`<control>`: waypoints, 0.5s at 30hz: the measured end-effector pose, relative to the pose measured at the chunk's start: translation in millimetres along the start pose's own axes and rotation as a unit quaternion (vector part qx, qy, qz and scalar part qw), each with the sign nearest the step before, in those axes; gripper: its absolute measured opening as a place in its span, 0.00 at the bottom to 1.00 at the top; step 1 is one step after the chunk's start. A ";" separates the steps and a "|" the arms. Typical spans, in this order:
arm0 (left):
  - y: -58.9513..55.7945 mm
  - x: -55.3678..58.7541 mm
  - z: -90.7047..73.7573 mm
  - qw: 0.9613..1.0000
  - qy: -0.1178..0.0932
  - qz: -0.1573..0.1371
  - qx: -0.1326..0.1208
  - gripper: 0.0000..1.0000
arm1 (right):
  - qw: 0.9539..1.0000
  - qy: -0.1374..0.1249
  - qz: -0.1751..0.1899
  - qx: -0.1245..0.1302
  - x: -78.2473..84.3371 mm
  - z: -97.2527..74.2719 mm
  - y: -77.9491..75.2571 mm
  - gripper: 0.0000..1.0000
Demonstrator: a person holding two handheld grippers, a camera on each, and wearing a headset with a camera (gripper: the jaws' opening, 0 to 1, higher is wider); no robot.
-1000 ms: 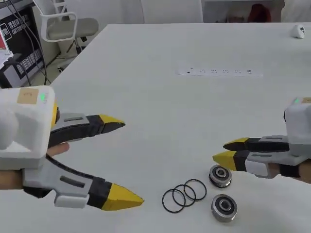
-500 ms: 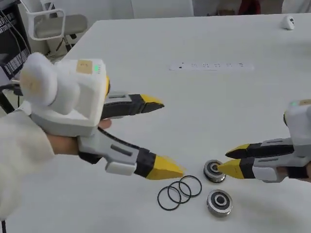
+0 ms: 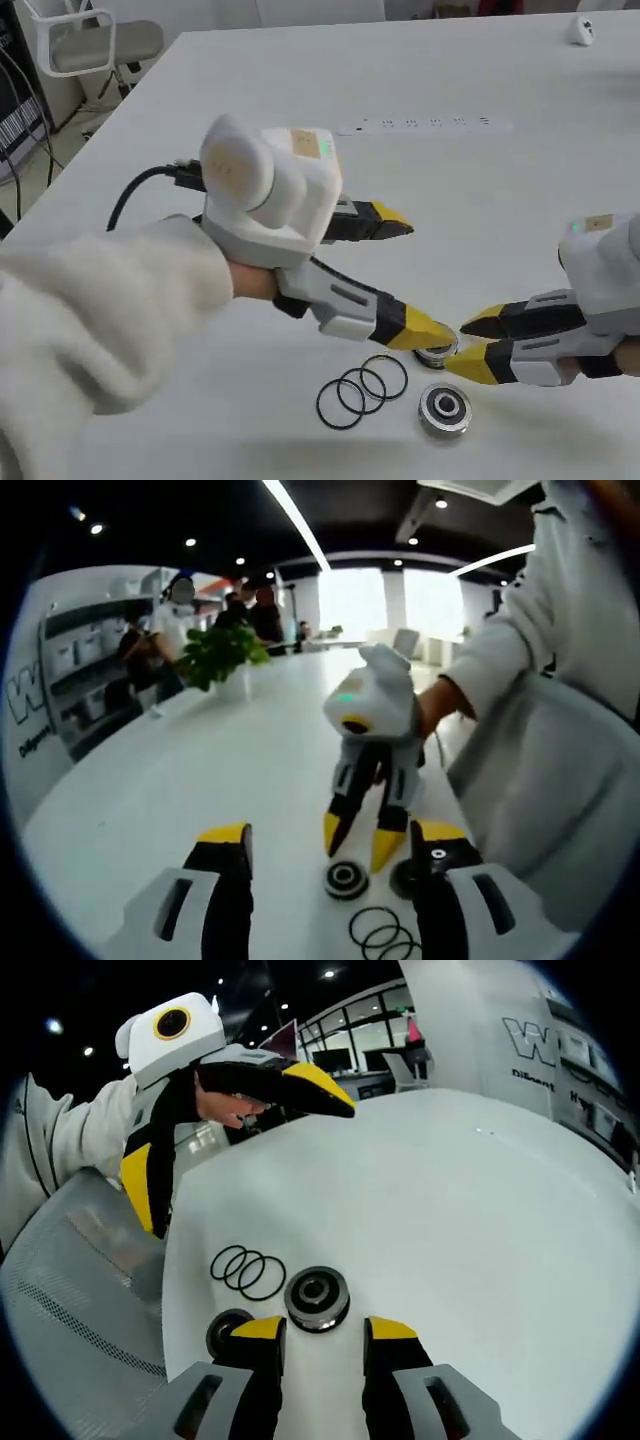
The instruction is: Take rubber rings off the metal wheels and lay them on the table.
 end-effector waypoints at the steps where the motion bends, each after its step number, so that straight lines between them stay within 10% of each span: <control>1: 1.0 0.3 2.8 1.000 -0.001 -0.002 0.000 0.64 | 1.000 -0.002 -0.006 0.001 -0.4 -0.4 -0.2 0.27; 15: 0.8 47.8 24.0 0.999 0.044 -0.010 -0.030 0.38 | 1.000 -0.004 -0.023 0.001 0.8 -0.5 -3.4 0.21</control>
Point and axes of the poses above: the centre of the closed fingertips' face, and the gripper's own axes: z roughly forward along the fingers, y roughly to its left, x roughly out of its underside, the point moved 6 cm from there along -z, roughly backward along the fingers, and after that the axes turned 1 degree about -y, right-handed, at the moved point
